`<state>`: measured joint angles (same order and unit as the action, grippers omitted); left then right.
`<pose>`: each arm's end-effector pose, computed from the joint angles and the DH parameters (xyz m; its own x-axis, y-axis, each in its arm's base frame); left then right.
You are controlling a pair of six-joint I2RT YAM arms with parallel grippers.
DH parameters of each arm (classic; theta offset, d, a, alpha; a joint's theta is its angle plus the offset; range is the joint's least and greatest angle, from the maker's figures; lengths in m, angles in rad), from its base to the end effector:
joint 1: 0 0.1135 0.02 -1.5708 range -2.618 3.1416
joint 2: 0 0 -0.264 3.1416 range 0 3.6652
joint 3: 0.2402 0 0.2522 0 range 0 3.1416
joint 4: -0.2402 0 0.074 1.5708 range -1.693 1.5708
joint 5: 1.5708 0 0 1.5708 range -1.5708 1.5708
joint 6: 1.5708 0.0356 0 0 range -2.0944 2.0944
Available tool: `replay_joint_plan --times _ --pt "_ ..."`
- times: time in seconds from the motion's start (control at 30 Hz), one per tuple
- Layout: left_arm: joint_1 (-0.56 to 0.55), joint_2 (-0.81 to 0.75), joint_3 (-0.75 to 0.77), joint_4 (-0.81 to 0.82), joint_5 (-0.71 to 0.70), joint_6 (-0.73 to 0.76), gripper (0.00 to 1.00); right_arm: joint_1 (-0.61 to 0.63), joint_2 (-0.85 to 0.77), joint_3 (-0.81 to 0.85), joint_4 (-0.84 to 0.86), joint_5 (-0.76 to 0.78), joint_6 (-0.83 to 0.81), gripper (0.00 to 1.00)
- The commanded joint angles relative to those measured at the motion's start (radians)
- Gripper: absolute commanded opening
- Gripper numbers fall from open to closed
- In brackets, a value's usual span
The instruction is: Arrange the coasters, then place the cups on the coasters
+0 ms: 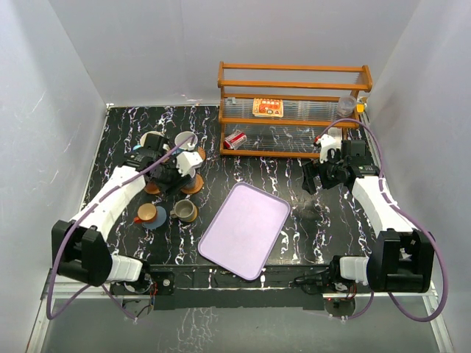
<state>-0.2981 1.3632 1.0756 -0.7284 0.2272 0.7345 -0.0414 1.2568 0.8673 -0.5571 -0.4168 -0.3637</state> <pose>0.2603 -0.0884 0.2675 -0.3352 0.7861 -0.5193 0.8411 0.4980 0.2110 0.2505 0.0040 0.2406 -0.6871 -0.2971 -0.6631 -0.4740 0.8750 0.0991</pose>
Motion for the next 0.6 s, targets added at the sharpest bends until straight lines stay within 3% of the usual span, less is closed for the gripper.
replay_joint_plan --times 0.0,0.23,0.3,0.4,0.57 --pt "0.056 -0.09 0.023 0.039 -0.015 -0.066 0.5 -0.005 -0.031 0.012 0.02 0.015 -0.002 0.98" --pt "0.195 -0.161 -0.016 0.18 -0.064 -0.207 0.57 -0.006 -0.048 0.02 0.018 0.07 0.008 0.98" --pt "0.249 -0.191 -0.029 0.23 -0.066 -0.264 0.65 -0.007 -0.064 0.016 0.026 0.073 0.008 0.98" --pt "0.284 -0.241 -0.062 0.309 -0.097 -0.332 0.96 -0.009 -0.078 0.009 0.044 0.077 0.017 0.98" --pt "0.289 -0.261 -0.107 0.387 -0.185 -0.383 0.99 -0.009 -0.06 0.035 0.055 0.089 0.046 0.98"
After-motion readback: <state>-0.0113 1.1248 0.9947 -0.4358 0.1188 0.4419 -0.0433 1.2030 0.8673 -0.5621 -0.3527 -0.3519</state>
